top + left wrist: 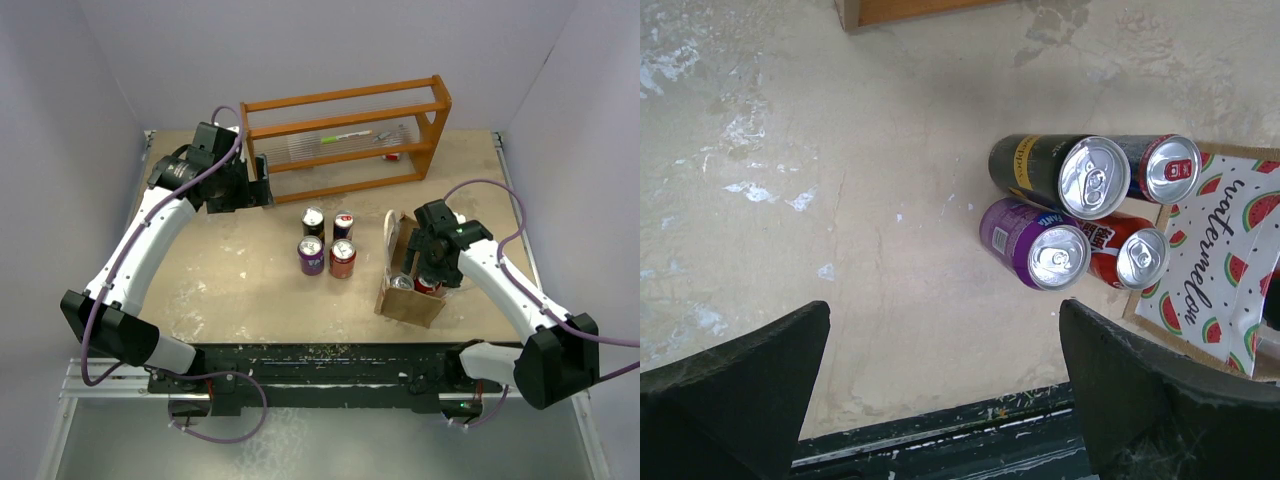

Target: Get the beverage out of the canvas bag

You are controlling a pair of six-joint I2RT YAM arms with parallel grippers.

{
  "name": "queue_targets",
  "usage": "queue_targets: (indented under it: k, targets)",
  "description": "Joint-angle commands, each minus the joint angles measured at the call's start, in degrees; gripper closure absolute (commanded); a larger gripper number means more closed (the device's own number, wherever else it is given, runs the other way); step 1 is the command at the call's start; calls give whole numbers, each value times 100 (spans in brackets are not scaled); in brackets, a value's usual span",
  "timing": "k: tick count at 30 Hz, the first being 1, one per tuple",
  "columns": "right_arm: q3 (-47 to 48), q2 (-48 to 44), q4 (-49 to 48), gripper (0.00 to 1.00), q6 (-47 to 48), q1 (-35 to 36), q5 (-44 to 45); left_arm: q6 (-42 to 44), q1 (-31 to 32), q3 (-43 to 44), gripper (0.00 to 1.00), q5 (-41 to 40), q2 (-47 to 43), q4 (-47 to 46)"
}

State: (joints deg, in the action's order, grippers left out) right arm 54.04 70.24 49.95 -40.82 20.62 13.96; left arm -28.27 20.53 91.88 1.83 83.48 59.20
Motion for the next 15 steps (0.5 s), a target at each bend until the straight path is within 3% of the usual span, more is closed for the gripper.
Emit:
queue_targets:
  k: [1,9,12,15]
  targets:
    - [-119,36,-40,17,-179,-6,-50,59,-58,-3,1,90,-138,-189]
    - [-210,-41,-76,31,-149,-5,-134,0,-67,-60,1,86,-193,-181]
    - [-112,-107,-24,44,-97,-6,-110,-40,-67,-88,1,119,-194,-193]
    - [75,-240,97,68,-67,-6,-5,-92,-62,-127,1,195,-193,-254]
